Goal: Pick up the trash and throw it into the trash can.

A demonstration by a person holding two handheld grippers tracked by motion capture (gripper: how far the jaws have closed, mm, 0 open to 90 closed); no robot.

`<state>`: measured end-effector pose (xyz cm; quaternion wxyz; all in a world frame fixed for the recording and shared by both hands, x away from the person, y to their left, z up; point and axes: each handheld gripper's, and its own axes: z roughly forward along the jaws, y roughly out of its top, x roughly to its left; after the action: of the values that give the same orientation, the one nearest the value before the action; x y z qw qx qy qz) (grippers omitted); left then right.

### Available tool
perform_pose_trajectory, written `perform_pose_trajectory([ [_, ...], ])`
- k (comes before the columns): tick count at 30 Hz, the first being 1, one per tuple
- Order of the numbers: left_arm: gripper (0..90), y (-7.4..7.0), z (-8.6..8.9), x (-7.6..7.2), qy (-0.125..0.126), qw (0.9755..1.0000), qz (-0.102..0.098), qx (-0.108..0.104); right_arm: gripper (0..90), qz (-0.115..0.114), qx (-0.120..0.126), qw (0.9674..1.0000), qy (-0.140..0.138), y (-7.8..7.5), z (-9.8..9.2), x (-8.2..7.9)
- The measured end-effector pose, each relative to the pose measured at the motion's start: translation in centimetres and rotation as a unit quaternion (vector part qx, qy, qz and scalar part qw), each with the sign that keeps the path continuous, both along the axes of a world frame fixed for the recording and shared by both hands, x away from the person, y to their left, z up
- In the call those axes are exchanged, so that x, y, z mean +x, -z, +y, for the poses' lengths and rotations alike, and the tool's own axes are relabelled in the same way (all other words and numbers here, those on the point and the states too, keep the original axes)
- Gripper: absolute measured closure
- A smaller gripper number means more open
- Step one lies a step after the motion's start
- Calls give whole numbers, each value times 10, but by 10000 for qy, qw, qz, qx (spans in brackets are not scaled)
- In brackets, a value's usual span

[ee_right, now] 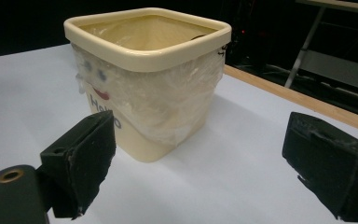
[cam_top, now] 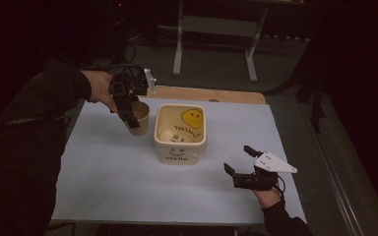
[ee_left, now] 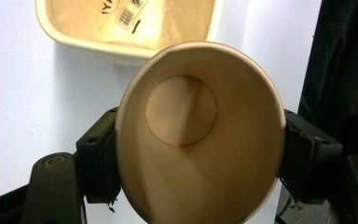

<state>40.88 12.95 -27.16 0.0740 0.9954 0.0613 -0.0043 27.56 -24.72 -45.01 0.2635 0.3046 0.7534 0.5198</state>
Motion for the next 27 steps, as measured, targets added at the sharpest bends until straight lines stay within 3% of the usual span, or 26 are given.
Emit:
perform_pose_trajectory([
  [15, 277, -14, -28, 5, 205, 9997, -89, -66, 95, 21, 13, 10000, -13, 0, 0, 0],
  [27, 277, -12, -47, 14, 337, 9994, -41, -48, 95, 15, 3, 10000, -22, 1, -2, 0],
])
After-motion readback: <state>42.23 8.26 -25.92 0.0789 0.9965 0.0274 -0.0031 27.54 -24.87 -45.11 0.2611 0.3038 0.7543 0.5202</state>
